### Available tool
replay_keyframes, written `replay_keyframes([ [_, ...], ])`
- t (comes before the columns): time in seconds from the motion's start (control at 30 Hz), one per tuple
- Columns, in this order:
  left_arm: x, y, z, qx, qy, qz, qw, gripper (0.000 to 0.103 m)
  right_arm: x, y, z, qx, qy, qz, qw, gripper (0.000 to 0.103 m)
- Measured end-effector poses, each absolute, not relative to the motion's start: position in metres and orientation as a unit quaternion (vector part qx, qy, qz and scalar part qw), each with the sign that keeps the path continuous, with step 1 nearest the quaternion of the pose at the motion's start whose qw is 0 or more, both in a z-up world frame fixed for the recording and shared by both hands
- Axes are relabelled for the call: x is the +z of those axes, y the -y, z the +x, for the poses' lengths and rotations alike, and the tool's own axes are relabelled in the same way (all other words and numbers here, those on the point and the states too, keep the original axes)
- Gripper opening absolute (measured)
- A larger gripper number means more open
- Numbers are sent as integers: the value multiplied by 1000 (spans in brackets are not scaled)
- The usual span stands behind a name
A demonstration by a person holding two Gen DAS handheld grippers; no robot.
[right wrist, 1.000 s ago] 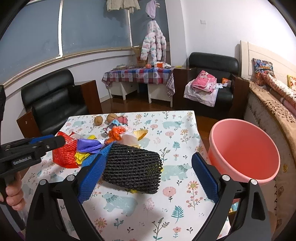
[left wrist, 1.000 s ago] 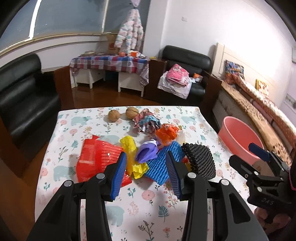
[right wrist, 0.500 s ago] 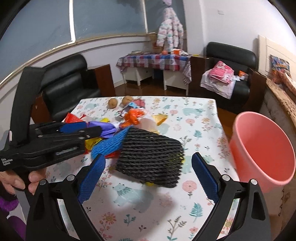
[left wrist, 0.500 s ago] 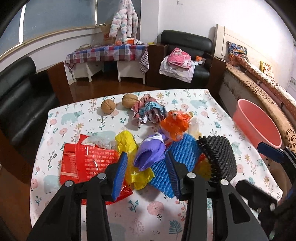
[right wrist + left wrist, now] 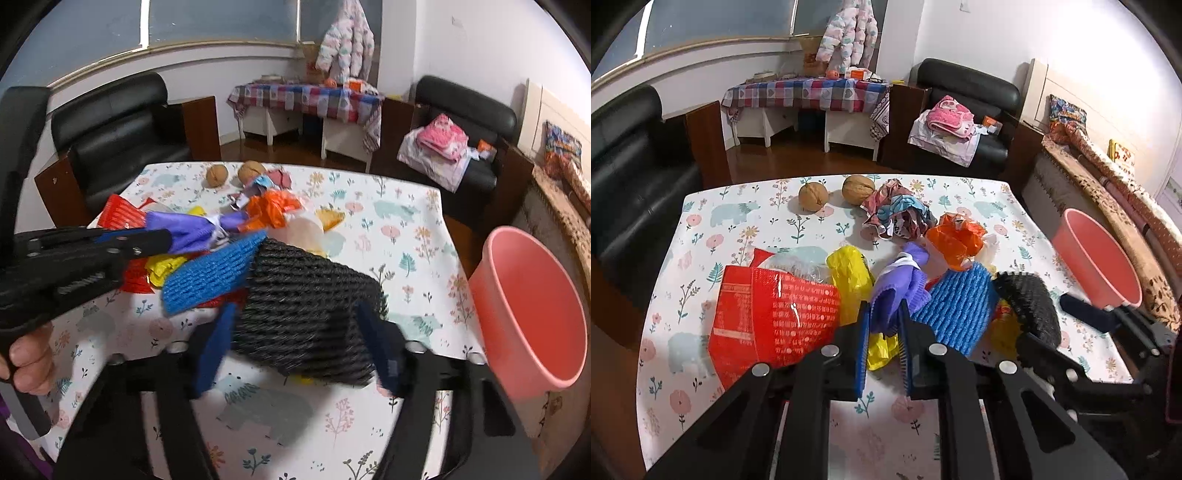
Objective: Collect trash
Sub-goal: 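Grasp the purple glove with the left gripper while the right gripper grasps the black mesh sleeve, then carry both held items over the pink bucket and open both grippers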
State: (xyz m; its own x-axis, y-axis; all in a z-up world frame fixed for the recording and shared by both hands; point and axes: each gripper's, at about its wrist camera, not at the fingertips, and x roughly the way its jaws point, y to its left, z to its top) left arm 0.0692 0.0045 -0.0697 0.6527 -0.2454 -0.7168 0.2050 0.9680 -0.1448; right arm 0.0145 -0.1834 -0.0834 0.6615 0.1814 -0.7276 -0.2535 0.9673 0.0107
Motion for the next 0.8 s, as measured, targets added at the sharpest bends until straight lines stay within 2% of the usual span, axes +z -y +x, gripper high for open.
replay_keyframes([
  [0.07, -67, -6, 67, -127, -395, -32, 909, 13, -85, 188, 15, 120, -400, -33, 908, 41],
  [0.13, -63, -7, 64, -128, -392, -36, 910, 13, -86, 193, 15, 120, -404, -21, 907, 31],
  [0.37, -50, -9, 53, -133, -377, -45, 916, 13, -71, 211, 10, 121, -384, 19, 915, 14],
  [0.8, -21, 11, 38, -149, -352, -41, 923, 13, -35, 247, -6, 122, -326, 68, 935, 11],
])
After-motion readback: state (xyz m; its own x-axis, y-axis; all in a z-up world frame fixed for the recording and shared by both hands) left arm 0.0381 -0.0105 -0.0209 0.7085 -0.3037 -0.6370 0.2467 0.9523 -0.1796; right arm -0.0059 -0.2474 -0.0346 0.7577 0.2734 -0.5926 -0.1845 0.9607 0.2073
